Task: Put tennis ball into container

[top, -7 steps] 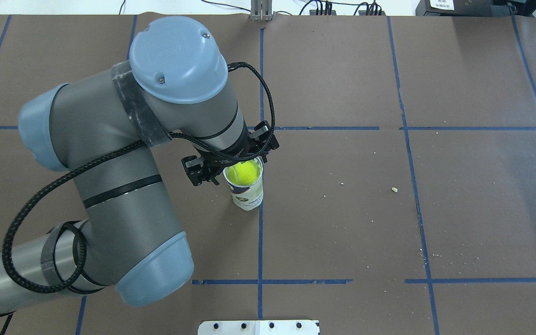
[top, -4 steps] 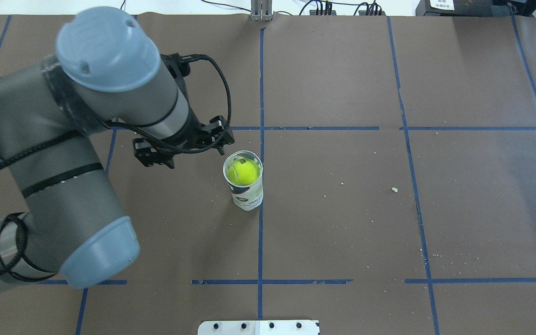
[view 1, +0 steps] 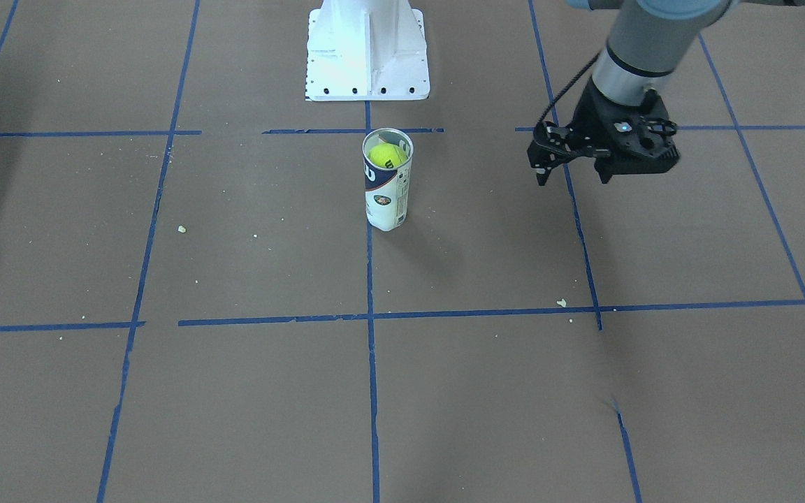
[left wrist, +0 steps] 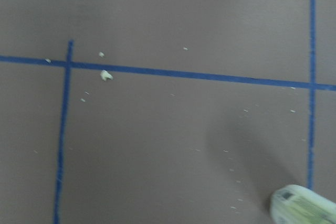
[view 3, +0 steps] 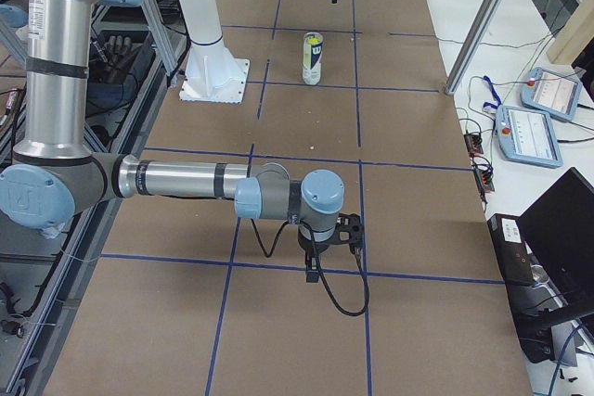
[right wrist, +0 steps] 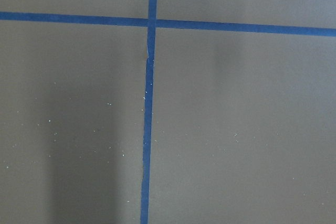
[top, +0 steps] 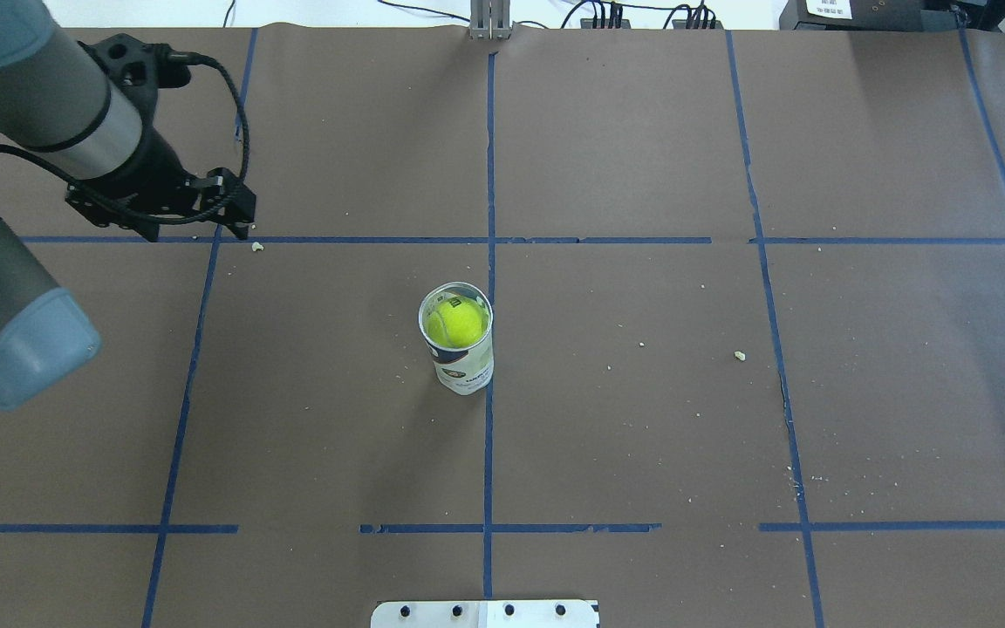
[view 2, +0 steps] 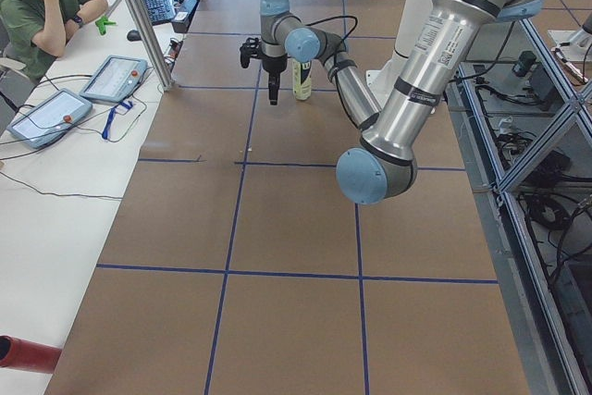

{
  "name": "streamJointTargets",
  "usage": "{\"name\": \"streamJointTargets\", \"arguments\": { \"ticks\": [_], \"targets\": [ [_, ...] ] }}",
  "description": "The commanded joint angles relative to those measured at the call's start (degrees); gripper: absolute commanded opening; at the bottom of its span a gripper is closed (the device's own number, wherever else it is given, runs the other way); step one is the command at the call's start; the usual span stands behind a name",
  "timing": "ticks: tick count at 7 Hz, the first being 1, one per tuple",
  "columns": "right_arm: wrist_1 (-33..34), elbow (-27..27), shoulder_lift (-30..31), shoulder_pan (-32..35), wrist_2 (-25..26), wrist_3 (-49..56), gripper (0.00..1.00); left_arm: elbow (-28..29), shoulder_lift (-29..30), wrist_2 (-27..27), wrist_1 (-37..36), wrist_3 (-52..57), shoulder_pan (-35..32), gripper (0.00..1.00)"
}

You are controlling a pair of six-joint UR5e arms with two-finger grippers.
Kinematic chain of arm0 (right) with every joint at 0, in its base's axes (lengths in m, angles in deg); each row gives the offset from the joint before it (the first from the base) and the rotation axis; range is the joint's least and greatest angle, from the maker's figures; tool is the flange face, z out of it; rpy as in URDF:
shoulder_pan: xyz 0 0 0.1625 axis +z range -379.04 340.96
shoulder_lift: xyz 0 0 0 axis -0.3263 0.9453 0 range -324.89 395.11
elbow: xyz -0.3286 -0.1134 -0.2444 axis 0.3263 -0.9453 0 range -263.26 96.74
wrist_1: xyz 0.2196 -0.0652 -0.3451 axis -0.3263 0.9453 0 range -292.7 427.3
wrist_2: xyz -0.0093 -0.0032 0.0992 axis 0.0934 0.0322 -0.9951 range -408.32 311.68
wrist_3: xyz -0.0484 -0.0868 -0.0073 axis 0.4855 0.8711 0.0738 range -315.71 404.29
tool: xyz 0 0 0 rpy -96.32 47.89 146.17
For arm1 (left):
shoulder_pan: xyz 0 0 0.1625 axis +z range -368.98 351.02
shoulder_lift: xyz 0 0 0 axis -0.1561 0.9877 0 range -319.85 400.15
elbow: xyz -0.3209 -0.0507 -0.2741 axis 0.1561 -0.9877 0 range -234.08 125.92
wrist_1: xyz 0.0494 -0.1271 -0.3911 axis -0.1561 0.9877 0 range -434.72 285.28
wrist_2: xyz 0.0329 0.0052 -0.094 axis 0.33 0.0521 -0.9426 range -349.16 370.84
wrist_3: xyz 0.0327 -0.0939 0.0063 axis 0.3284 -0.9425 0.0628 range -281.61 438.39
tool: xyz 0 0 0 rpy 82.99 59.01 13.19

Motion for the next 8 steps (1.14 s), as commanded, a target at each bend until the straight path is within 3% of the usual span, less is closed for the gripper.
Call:
{"name": "streamJointTargets", "arguments": {
  "ticks": [1,3,5,7,8],
  "targets": [
    [0.00,0.00,0.03,0.00,0.00,0.00,1.00,8.62,-8.96,-7.99,8.19,20.97,-11.58,1.00],
    [0.00,0.00,0.03,0.00,0.00,0.00,1.00,13.54,-15.46,-11.11,8.21,40.30,-24.40,1.00],
    [0.00,0.00,0.03,0.00,0.00,0.00,1.00,21.54,-17.42,-13.13,8.21,53.26,-34.71,1.00],
    [0.00,0.00,0.03,0.00,0.00,0.00,1.00,21.22,-21.54,-13.40,7.69,54.03,-41.06,1.00],
    [0.00,0.00,-0.06,0.00,0.00,0.00,1.00,21.05,-22.86,-13.75,7.86,54.20,-41.17,1.00]
  ]
}}
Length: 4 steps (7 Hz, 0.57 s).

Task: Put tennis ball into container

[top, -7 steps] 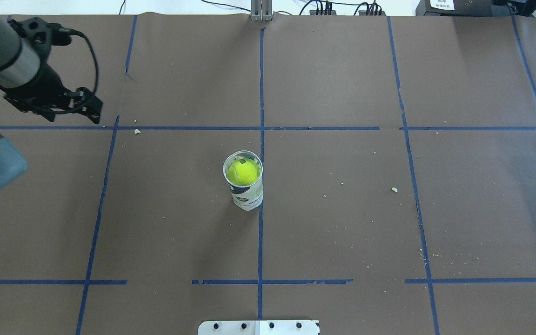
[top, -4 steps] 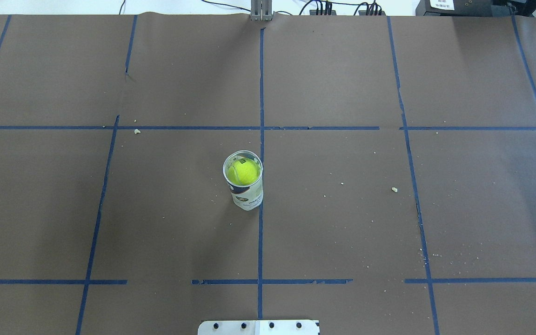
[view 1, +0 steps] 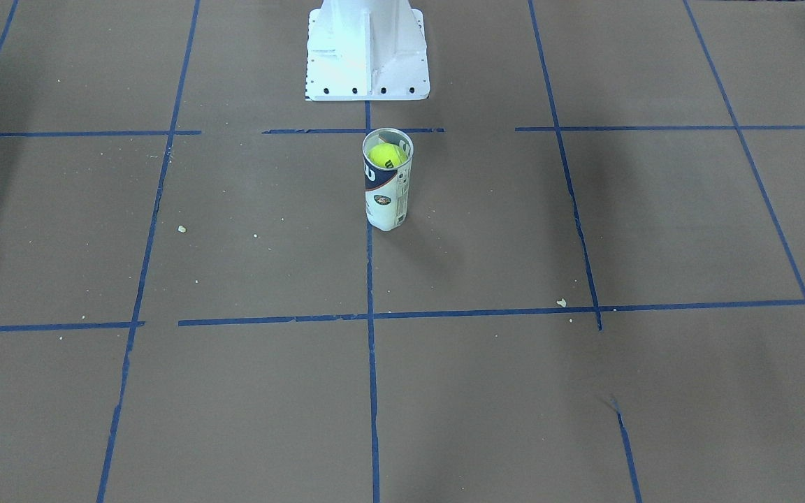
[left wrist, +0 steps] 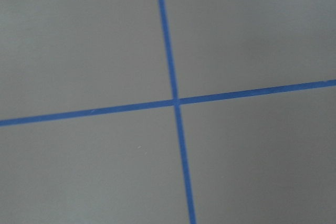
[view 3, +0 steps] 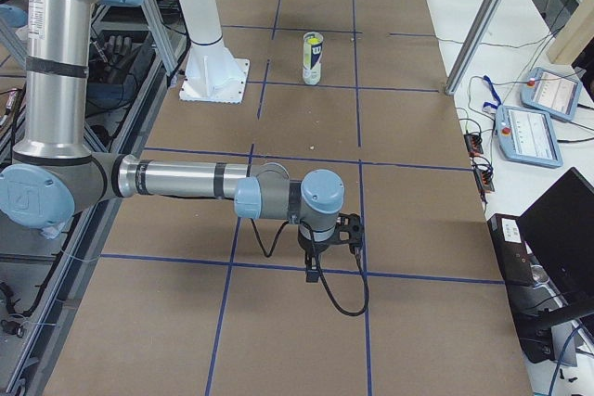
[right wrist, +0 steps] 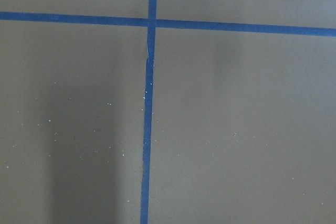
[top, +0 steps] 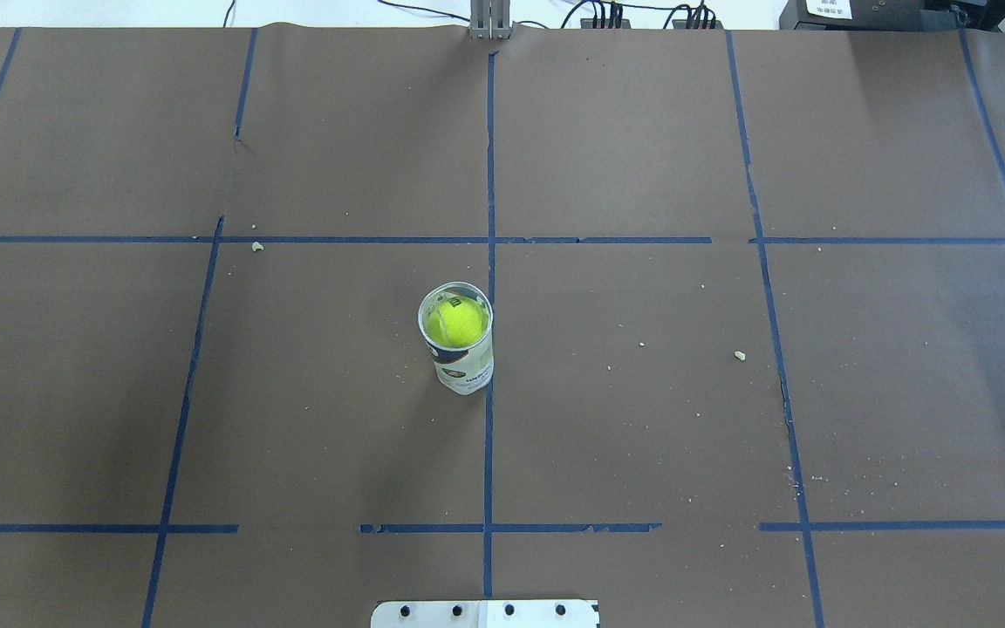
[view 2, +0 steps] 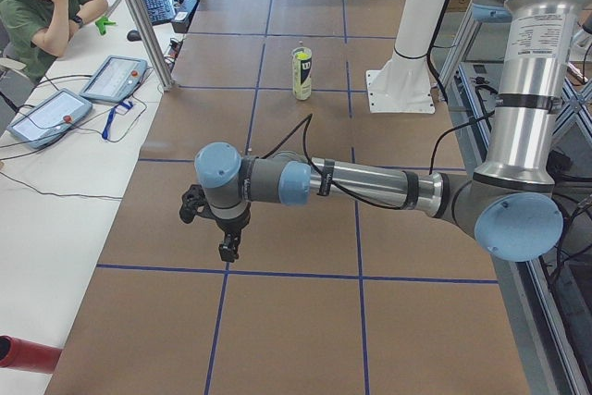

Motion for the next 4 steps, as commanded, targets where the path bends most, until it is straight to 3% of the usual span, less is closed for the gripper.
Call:
{"name": "streamJointTargets", "arguments": {
  "ticks": [1,4],
  "targets": [
    [0.00,0.00,0.01,0.00,0.00,0.00,1.00,-0.31,-2.93,-0.33,0.29,0.50,-1.52,1.00],
    [0.00,0.00,0.01,0.00,0.00,0.00,1.00,0.30,-2.94,-0.33,-0.40,0.06,-1.52,1.00]
  ]
}}
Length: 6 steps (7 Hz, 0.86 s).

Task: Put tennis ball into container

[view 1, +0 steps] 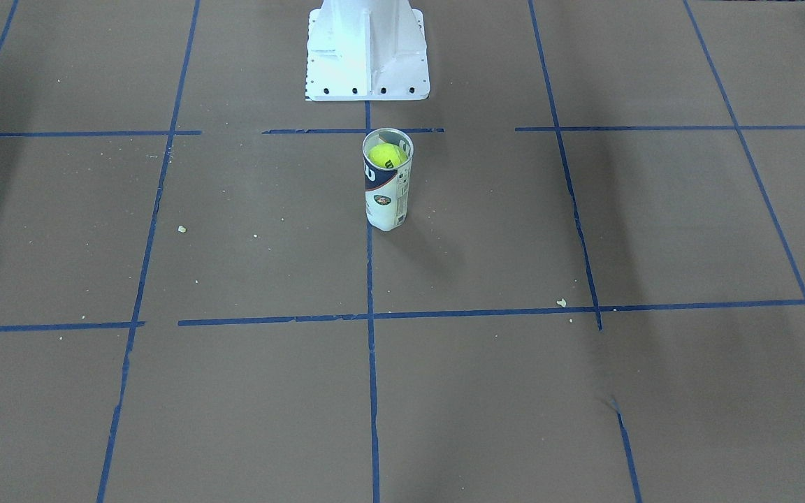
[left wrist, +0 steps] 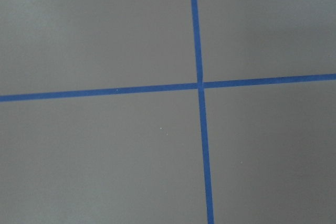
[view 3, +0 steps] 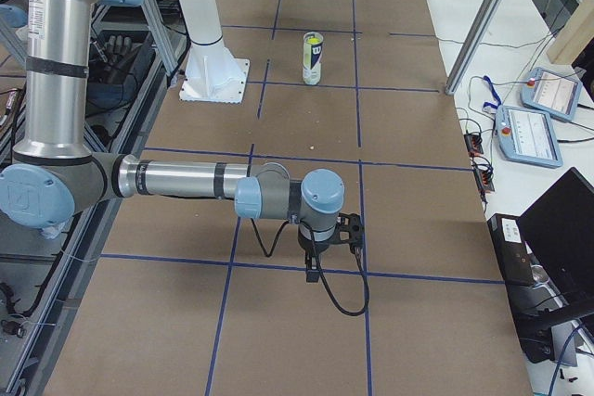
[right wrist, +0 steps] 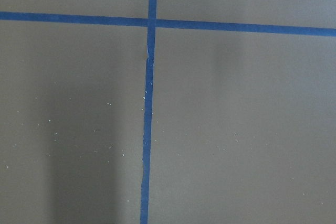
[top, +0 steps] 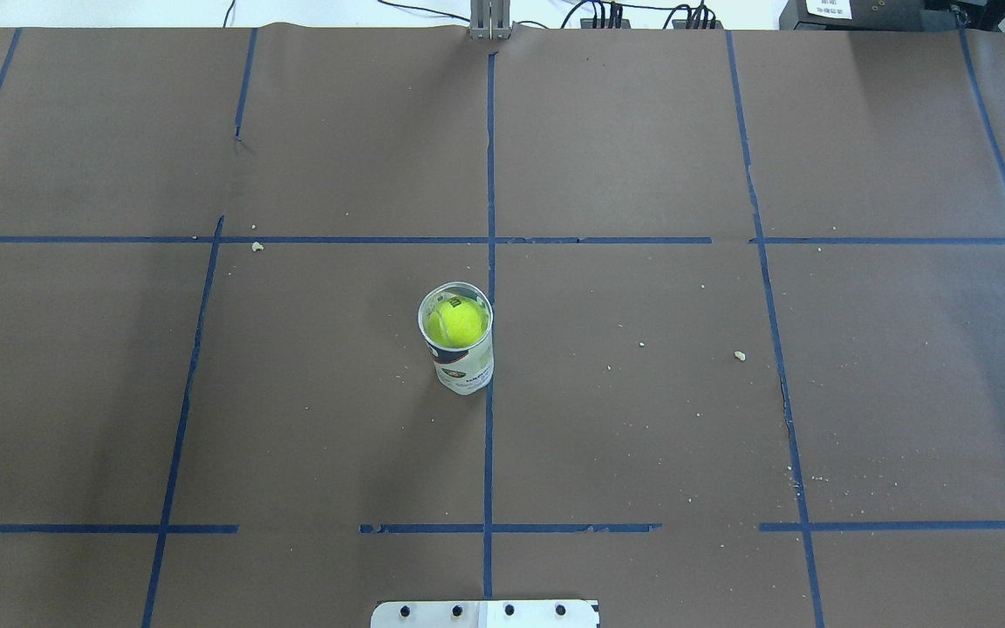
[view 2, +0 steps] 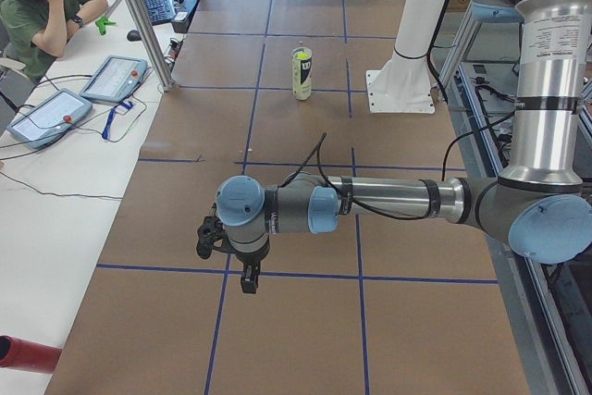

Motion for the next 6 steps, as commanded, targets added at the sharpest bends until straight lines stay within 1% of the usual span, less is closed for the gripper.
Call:
{"name": "streamJointTargets", "arguments": {
  "ticks": [1,3,6],
  "targets": [
    [0.00,0.00,0.01,0.00,0.00,0.00,1.00,-0.09,0.07,0.81,-0.33,-0.49,0.04,1.00],
    [0.00,0.00,0.00,0.00,0.00,0.00,1.00,-0.88,0.16,0.56,-0.42,-0.75,-0.04,1.00],
    [0.00,0.00,-0.08,0.00,0.00,0.00,1.00,-3.51,0.24,0.12,-0.51,-0.49,0.04,1.00]
  ]
}}
